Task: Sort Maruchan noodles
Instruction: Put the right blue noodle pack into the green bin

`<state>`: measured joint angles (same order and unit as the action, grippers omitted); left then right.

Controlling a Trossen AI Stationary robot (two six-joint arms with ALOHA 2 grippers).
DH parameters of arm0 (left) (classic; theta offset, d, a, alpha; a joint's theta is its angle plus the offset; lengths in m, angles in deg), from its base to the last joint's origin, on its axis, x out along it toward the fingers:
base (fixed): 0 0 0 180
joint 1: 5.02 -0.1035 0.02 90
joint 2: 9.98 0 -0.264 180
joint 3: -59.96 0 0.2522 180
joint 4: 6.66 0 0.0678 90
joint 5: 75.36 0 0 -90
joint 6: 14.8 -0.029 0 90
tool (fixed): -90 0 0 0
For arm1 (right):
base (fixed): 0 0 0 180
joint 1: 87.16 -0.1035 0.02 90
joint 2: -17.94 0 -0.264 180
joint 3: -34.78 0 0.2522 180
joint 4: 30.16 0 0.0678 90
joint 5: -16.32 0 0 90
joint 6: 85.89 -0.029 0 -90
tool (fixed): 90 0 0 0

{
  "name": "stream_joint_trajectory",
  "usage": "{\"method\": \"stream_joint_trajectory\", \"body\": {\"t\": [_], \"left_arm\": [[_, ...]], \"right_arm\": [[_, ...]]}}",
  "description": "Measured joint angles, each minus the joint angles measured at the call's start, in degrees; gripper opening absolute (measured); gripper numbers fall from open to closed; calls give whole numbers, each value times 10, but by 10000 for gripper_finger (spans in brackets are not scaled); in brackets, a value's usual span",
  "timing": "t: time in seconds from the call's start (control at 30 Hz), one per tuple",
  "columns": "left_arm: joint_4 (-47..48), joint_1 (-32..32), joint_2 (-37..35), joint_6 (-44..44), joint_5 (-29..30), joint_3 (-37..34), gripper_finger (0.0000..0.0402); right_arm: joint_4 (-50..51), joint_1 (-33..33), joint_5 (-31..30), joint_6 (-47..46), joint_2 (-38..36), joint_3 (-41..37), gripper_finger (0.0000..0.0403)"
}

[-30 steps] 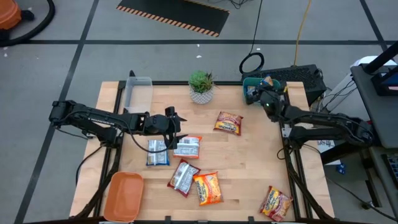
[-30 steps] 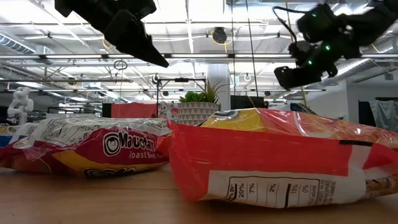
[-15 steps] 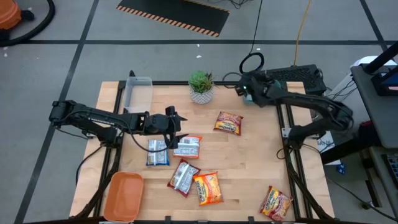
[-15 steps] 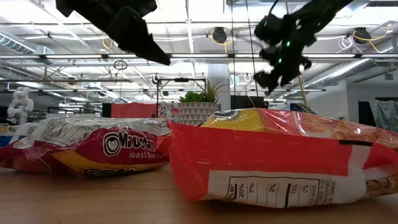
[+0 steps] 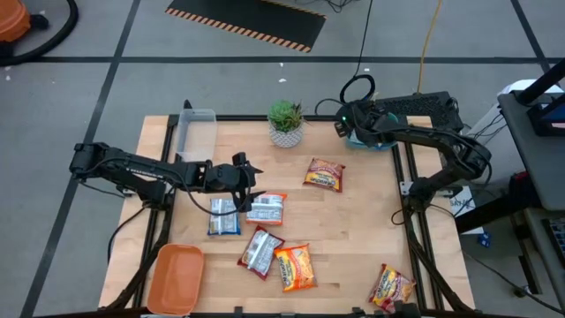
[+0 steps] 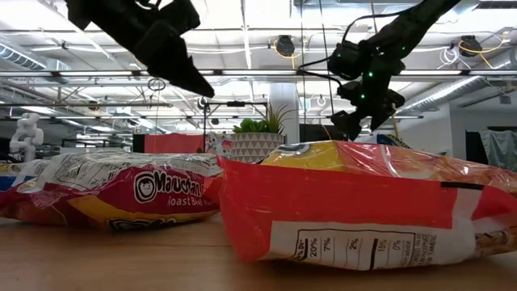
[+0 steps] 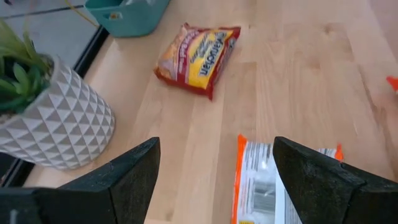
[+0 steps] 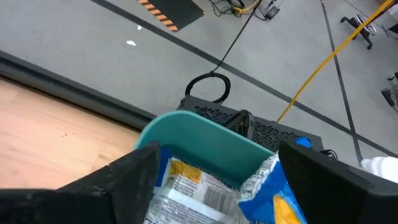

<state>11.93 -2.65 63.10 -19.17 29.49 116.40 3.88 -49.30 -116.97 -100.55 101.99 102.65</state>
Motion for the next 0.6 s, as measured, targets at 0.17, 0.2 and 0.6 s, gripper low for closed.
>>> {"method": "stream_joint_trajectory", "body": {"t": [0.17, 0.2, 0.6], "left_arm": [[-7, 0, 0, 2, 0, -10, 317], [-7, 0, 0, 3, 0, -10, 317], [-22, 7, 0, 6, 1, -10, 317]], "right_arm": [[16, 0, 0, 1, 0, 0, 333], [19, 0, 0, 3, 0, 0, 334], [62, 14, -2, 4, 0, 0, 325]]}}
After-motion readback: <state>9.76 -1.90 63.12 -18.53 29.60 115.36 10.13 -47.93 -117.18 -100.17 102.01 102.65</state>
